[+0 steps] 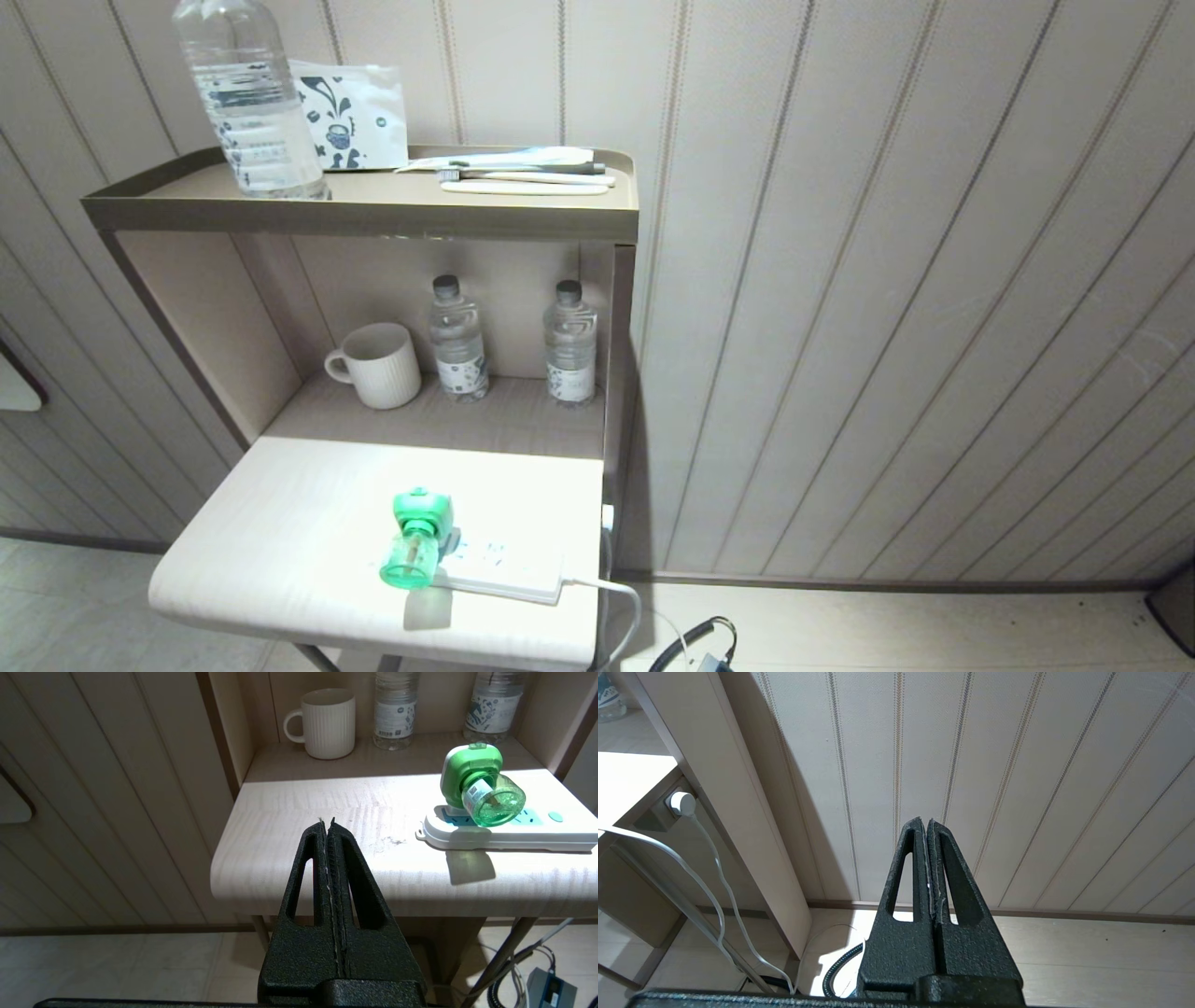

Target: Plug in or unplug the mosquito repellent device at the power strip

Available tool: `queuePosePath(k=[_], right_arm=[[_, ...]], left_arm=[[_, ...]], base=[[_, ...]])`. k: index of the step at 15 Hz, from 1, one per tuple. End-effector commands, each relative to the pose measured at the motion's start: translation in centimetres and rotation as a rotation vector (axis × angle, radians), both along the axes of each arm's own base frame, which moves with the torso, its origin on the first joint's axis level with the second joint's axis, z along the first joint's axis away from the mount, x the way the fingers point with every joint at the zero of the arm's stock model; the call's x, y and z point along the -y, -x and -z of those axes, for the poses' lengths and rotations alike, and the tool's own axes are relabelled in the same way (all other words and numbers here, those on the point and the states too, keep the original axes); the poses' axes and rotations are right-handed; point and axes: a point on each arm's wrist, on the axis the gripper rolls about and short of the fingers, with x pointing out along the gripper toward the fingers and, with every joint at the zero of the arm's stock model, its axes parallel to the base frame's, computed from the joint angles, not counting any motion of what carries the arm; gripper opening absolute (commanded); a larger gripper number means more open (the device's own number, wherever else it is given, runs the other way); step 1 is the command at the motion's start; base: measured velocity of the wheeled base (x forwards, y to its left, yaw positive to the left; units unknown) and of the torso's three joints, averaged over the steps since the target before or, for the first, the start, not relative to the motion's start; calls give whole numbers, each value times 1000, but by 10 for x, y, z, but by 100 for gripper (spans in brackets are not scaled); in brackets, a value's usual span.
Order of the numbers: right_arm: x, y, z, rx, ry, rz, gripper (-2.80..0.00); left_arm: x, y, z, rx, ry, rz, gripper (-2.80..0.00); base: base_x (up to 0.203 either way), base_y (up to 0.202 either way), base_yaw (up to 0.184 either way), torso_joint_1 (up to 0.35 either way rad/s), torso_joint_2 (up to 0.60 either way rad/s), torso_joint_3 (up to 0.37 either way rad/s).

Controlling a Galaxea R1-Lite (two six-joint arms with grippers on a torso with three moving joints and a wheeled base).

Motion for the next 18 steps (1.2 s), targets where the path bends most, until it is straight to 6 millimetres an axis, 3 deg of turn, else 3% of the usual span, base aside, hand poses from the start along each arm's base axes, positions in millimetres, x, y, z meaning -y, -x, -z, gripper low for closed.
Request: queuePosePath(k=[1, 7, 18], right_arm=[[0, 0, 0, -1, 0, 0, -280], [0, 0, 0, -1, 0, 0, -280], [0, 0, 0, -4, -7, 2, -280]], left_arm=[[0, 0, 1, 2, -2, 3, -280], [-1, 0, 0, 11, 115, -21, -280], [-1, 0, 0, 11, 119, -21, -280]], base=[[0, 0, 0, 0, 0, 0], [0, 0, 0, 0, 0, 0], [0, 0, 0, 0, 0, 0]])
